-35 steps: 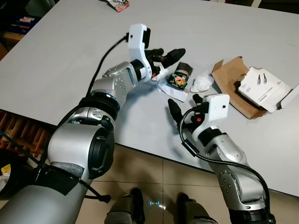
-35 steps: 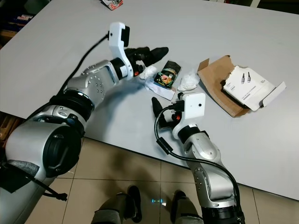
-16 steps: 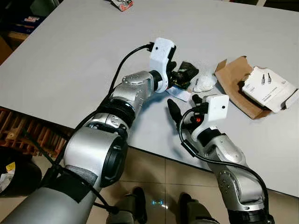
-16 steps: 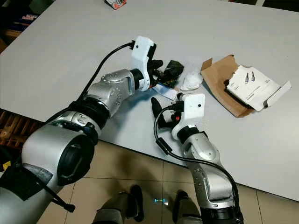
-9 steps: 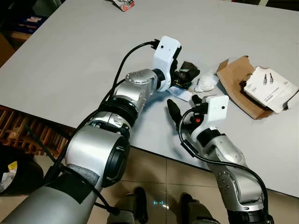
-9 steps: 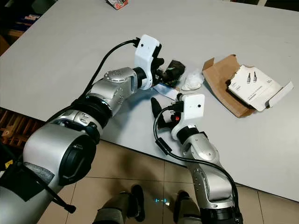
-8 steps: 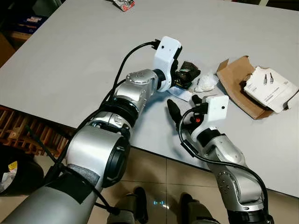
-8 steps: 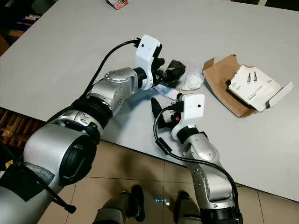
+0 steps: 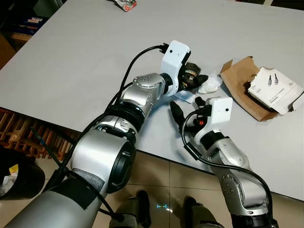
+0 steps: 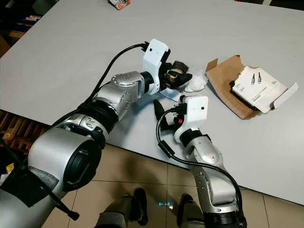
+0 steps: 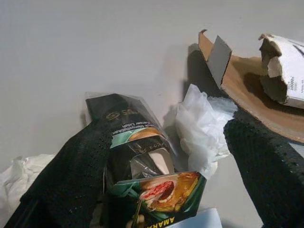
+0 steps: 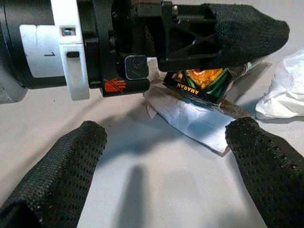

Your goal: Picking trash to rubbish bin

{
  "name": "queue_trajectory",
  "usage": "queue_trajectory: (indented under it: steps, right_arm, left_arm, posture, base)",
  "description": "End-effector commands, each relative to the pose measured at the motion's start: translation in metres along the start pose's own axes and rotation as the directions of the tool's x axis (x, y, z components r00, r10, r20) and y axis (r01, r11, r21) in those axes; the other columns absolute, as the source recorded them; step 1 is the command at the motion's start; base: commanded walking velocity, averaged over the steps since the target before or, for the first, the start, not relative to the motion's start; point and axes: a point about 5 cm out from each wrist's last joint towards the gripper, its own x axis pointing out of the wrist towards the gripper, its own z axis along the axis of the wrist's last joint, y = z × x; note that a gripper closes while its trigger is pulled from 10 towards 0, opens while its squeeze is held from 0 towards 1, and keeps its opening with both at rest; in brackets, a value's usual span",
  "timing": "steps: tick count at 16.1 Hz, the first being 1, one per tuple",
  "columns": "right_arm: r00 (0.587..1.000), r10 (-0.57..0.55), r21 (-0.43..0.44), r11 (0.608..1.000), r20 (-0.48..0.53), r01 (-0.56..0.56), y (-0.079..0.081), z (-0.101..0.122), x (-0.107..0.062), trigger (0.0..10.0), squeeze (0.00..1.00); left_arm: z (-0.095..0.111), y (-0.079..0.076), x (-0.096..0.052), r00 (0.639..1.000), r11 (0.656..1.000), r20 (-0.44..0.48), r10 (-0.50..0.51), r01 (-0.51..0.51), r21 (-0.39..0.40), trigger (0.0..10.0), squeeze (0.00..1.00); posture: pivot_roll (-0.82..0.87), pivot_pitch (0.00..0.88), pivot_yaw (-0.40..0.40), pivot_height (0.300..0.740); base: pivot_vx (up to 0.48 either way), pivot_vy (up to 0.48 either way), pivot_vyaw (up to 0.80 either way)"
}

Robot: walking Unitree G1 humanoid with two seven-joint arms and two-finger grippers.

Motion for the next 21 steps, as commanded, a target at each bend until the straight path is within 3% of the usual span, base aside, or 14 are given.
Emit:
queue_trajectory:
  steps: [1, 5, 15, 16, 17, 19, 21]
  right_arm:
    - [1.0, 0.002, 0.001, 1.0, 0.006, -0.002, 0.004, 0.0, -0.002, 10.0, 0.0]
    - [1.0, 0.003, 0.004, 1.0, 0.005, -0.003, 0.004, 0.0, -0.002, 10.0, 0.0]
    - [1.0, 0.0, 0.008, 1.0, 0.007, 0.0, 0.005, 0.0, -0.003, 10.0, 0.0]
    - [1.0, 0.0, 0.007, 1.0, 0.007, 0.0, 0.004, 0.0, -0.003, 10.0, 0.0]
    - [1.0, 0.0, 0.007, 1.0, 0.007, 0.0, 0.004, 0.0, -0.003, 10.0, 0.0]
    - [1.0, 0.0, 0.006, 1.0, 0.007, 0.0, 0.004, 0.0, -0.002, 10.0, 0.0]
    - [1.0, 0.0, 0.006, 1.0, 0.008, 0.0, 0.004, 0.0, -0.002, 10.0, 0.0]
  left_arm:
    - [-0.009, -0.001, 0.0, 0.999, 1.0, -0.041, 0.007, -0.006, 0.014, 10.0, 0.0]
    - [-0.011, 0.001, 0.0, 0.996, 0.995, -0.065, 0.057, -0.052, 0.082, 10.0, 0.0]
    - [-0.022, -0.002, 0.0, 0.996, 0.998, -0.066, 0.058, -0.056, 0.029, 10.0, 0.0]
    - [-0.023, -0.002, 0.0, 0.996, 0.998, -0.068, 0.06, -0.058, 0.032, 4.9, 0.0]
    - [-0.023, -0.002, 0.0, 0.996, 0.998, -0.068, 0.06, -0.058, 0.032, 2.8, 0.0]
    - [-0.023, -0.001, 0.0, 0.996, 0.998, -0.066, 0.063, -0.061, 0.034, 2.9, 0.0]
    - [-0.021, 0.0, 0.0, 0.996, 0.997, -0.062, 0.07, -0.068, 0.037, 1.5, 0.0]
  posture:
    - [-0.1, 0.263, 0.13, 0.74]
    - [-0.1, 0.263, 0.128, 0.74]
    - [-0.1, 0.267, 0.128, 0.74]
    - [-0.1, 0.266, 0.128, 0.74]
    - [-0.1, 0.265, 0.128, 0.74]
    - [-0.1, 0.264, 0.129, 0.74]
    - [-0.1, 0.261, 0.129, 0.74]
  base:
    - [0.0, 0.0, 0.0]
    - [0.0, 0.0, 0.0]
    - [0.0, 0.0, 0.0]
    - [0.0, 0.0, 0.0]
    - [0.0, 0.0, 0.0]
    - [0.0, 0.0, 0.0]
    - [0.0, 0.0, 0.0]
